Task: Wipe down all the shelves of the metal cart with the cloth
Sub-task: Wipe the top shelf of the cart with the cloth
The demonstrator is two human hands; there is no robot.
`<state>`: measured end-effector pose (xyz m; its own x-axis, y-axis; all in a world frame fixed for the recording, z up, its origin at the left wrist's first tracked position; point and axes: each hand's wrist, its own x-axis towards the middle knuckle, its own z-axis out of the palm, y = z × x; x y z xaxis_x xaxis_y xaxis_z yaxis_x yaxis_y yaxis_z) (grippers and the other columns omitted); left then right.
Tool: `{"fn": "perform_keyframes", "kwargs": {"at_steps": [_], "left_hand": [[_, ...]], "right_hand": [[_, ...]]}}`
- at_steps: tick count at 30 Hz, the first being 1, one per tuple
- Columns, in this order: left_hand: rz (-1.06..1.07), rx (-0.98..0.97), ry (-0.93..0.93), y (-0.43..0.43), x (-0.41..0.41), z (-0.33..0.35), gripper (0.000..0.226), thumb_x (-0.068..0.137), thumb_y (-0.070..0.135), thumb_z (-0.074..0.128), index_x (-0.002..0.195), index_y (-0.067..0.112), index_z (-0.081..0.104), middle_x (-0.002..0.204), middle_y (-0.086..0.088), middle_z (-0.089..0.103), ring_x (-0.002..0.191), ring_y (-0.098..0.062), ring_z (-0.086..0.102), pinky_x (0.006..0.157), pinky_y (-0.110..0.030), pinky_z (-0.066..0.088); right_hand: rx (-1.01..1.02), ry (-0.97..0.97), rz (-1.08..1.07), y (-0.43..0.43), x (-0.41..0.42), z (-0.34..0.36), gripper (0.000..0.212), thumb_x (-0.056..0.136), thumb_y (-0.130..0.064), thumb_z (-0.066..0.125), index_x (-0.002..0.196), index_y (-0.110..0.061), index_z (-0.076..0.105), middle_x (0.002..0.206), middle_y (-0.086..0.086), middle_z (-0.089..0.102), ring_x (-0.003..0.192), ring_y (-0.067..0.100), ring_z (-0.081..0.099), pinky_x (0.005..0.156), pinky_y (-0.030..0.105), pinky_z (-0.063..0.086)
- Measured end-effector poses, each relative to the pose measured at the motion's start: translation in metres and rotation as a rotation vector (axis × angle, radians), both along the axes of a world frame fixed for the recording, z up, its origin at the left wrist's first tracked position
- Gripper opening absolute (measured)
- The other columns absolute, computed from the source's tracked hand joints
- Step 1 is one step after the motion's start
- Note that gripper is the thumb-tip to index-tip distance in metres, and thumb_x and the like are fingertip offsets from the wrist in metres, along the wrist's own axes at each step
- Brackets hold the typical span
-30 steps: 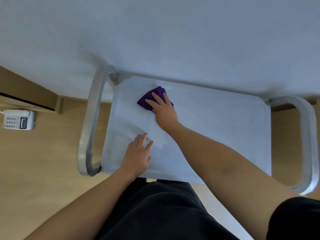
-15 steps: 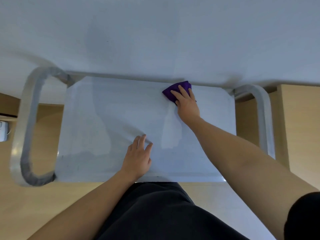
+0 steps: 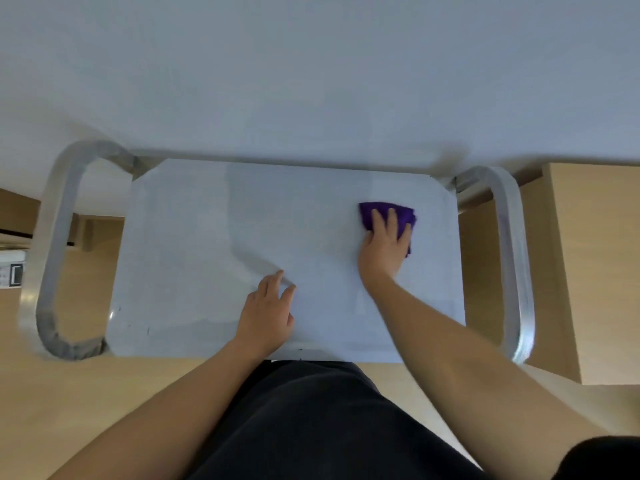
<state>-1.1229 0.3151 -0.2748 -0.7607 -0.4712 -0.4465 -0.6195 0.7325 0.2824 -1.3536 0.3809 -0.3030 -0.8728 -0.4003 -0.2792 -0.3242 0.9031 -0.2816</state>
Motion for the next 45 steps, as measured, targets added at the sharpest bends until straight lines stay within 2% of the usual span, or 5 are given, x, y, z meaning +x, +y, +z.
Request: {"fn": "perform_keyframes", "kwargs": {"at_steps": [10, 17, 23, 35, 45], "left_hand": [[0.103, -0.013, -0.012, -0.015, 0.078, 0.007, 0.046, 0.090, 0.019, 0.049, 0.136, 0.016, 0.049, 0.151, -0.006, 0.034, 0.139, -0.022, 0.032, 0.103, -0.036, 0.042], [0.091, 0.068, 0.150, -0.033, 0.157, 0.016, 0.035, 0.091, 0.019, 0.050, 0.125, 0.014, 0.057, 0.135, 0.003, 0.049, 0.121, -0.016, 0.048, 0.090, -0.031, 0.048], [0.061, 0.167, 0.241, -0.037, 0.219, 0.027, 0.026, 0.094, 0.018, 0.051, 0.117, 0.014, 0.061, 0.120, 0.004, 0.058, 0.092, -0.011, 0.055, 0.077, -0.022, 0.042], [0.068, 0.183, 0.135, -0.007, 0.287, 0.036, 0.023, 0.095, 0.027, 0.044, 0.111, 0.021, 0.060, 0.113, 0.007, 0.061, 0.096, -0.013, 0.058, 0.081, -0.035, 0.051], [0.137, 0.147, 0.110, 0.052, 0.327, 0.008, 0.025, 0.094, 0.025, 0.045, 0.115, 0.023, 0.060, 0.117, 0.008, 0.057, 0.100, -0.015, 0.056, 0.072, -0.026, 0.039]], "right_hand": [[-0.031, -0.031, 0.592, 0.003, 0.151, -0.003, 0.040, 0.095, -0.028, 0.057, 0.134, -0.030, 0.051, 0.151, -0.002, 0.042, 0.144, 0.038, 0.028, 0.114, 0.053, 0.032], [0.079, -0.044, 0.332, 0.005, 0.195, 0.012, 0.043, 0.093, -0.032, 0.056, 0.134, -0.033, 0.043, 0.139, 0.006, 0.037, 0.118, 0.038, 0.038, 0.091, 0.047, 0.047], [-0.173, -0.140, 0.174, 0.007, 0.261, 0.034, 0.039, 0.081, -0.021, 0.060, 0.118, -0.027, 0.049, 0.120, 0.007, 0.040, 0.096, 0.029, 0.040, 0.073, 0.032, 0.043], [-0.229, -0.238, 0.365, 0.057, 0.371, 0.052, 0.038, 0.080, -0.028, 0.063, 0.115, -0.035, 0.051, 0.118, -0.004, 0.043, 0.109, 0.022, 0.047, 0.080, 0.026, 0.045], [-0.249, -0.313, 0.386, 0.110, 0.407, 0.016, 0.037, 0.082, -0.029, 0.064, 0.118, -0.035, 0.055, 0.120, -0.002, 0.047, 0.110, 0.023, 0.047, 0.084, 0.024, 0.039]]}}
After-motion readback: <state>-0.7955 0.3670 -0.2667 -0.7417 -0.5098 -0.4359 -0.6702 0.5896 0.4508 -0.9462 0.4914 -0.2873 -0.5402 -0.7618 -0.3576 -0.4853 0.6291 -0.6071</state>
